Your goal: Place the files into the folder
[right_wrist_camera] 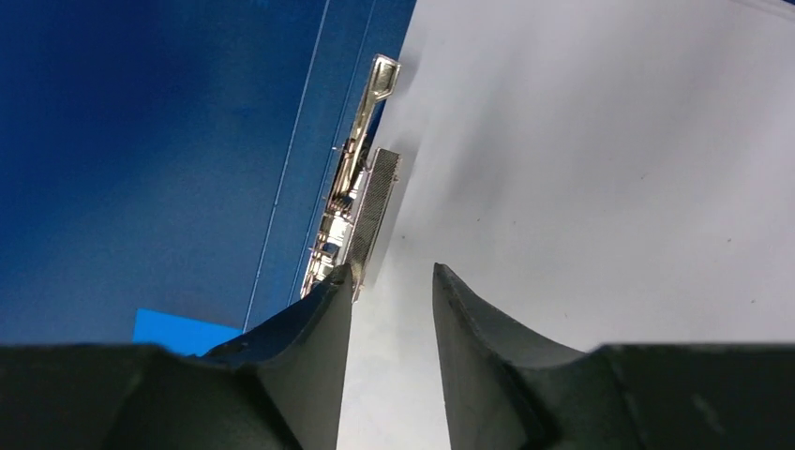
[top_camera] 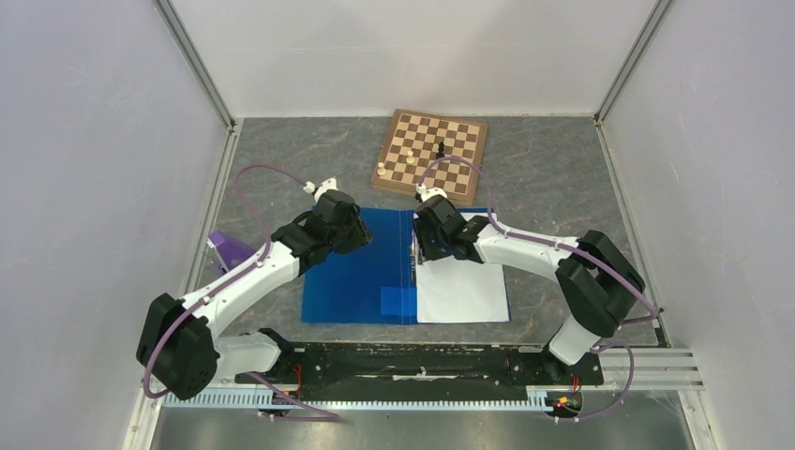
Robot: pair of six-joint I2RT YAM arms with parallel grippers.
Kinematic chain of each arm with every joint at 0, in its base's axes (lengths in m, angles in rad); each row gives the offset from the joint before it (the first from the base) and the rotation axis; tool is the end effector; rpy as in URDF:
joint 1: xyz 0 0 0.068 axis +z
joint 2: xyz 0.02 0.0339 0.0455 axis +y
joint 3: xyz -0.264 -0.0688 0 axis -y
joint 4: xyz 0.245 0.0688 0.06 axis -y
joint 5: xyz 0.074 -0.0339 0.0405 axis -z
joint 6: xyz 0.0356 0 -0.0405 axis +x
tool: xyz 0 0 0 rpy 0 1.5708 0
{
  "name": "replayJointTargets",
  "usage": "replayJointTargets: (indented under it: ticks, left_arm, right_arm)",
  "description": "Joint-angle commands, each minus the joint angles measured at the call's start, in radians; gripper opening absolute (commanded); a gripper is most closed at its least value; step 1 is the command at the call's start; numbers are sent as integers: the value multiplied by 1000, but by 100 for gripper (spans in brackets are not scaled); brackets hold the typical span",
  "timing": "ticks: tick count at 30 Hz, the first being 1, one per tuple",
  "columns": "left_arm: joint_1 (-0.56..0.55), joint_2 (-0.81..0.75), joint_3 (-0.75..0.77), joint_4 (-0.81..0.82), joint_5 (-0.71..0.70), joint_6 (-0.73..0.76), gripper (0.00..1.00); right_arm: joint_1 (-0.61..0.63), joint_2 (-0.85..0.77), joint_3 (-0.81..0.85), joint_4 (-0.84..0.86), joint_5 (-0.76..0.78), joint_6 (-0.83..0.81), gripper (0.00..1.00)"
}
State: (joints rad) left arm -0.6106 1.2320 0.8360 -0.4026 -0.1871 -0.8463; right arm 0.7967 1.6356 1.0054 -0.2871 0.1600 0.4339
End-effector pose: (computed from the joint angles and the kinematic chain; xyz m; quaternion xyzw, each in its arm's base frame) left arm 0.2147 -0.1422 0.2453 -0.1434 0.9118 -0.1850 0.3374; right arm 0.2395 0.2368 0.1944 -0.1451 0.9332 0.1229 0.3049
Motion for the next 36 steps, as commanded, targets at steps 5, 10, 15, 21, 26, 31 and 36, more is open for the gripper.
replayJointTargets:
  ticks: [5, 10, 15, 21, 26, 31, 36]
  left_arm:
    - [28, -49, -18, -9, 67, 70, 46]
    - [31, -20, -18, 10, 83, 60, 45]
    - [31, 2, -8, 18, 87, 55, 44]
    - [31, 17, 0, 19, 89, 52, 43]
    - [31, 25, -2, 23, 85, 49, 43]
    - [31, 35, -6, 34, 87, 35, 42]
    - [31, 54, -3, 44, 94, 27, 41]
  right_arm:
    - [17, 26, 14, 76, 34, 47, 33]
    - [25, 28, -7, 107, 24, 60, 33]
    - [29, 46, -10, 110, 18, 62, 30]
    - [30, 53, -28, 126, -2, 66, 25]
    - [35, 57, -37, 134, -13, 67, 19]
    - [38, 42, -57, 138, -13, 70, 14]
    - [39, 36, -77, 145, -22, 73, 9]
